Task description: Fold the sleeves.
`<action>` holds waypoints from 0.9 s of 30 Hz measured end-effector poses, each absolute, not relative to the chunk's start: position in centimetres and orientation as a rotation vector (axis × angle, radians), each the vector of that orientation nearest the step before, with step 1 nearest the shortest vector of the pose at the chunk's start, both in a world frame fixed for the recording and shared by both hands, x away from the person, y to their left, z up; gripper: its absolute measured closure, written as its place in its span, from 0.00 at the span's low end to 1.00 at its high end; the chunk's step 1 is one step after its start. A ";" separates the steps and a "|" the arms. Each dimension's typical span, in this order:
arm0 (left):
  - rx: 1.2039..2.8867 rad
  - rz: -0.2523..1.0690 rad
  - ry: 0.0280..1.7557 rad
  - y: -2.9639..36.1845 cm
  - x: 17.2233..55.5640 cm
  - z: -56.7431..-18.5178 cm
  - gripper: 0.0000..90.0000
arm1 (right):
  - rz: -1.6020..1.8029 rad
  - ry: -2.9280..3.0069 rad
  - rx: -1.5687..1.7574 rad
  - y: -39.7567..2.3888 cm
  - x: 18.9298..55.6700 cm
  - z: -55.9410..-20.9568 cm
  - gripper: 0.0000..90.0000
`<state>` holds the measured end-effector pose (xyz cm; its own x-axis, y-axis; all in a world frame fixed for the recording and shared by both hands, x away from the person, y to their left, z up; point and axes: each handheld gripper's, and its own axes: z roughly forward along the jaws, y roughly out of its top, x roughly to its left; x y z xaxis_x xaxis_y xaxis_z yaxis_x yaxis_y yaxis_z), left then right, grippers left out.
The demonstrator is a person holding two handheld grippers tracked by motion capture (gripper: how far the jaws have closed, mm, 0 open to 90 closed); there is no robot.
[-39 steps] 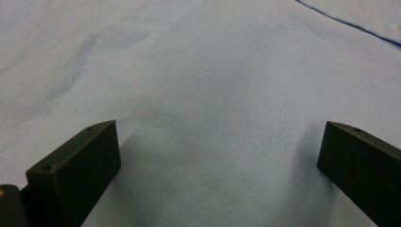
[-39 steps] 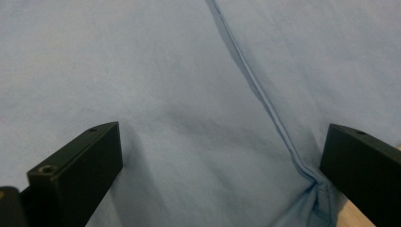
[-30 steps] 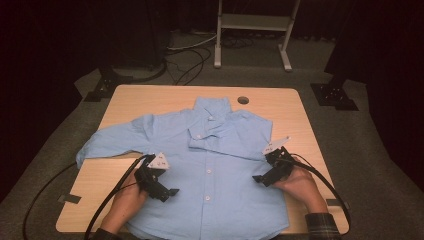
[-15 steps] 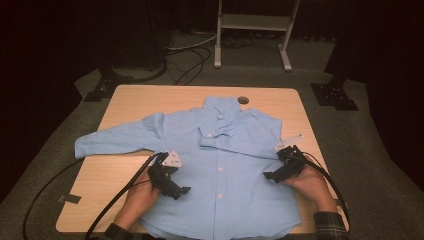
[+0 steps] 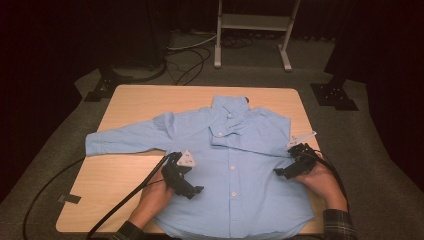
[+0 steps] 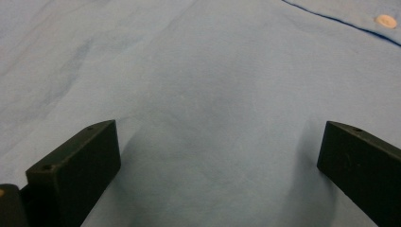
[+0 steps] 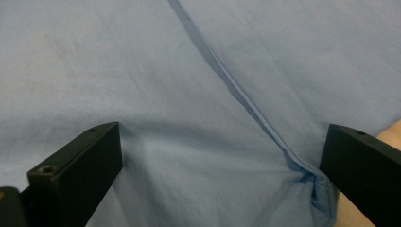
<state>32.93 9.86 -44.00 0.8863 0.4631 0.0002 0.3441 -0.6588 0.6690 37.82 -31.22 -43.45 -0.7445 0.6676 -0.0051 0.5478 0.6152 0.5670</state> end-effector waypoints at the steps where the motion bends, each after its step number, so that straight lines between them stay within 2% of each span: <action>1: 2.343 0.212 0.579 9.7 32.9 -44.0 0.00 | 0.813 2.622 1.001 -31.5 37.9 -43.5 0.00; 10: 2.334 0.232 0.552 7.9 32.6 -44.2 0.00 | 0.813 2.598 1.041 -33.4 37.9 -43.5 0.00; 27: 2.353 0.221 0.536 8.7 33.0 -44.1 0.00 | 0.946 2.560 1.108 -34.3 36.7 -42.5 0.00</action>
<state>32.96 8.67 -44.07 0.8995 0.4368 0.0097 0.3166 -0.6669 0.6746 36.74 -34.30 -42.53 -0.7005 0.7102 0.0702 0.5853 0.5155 0.6259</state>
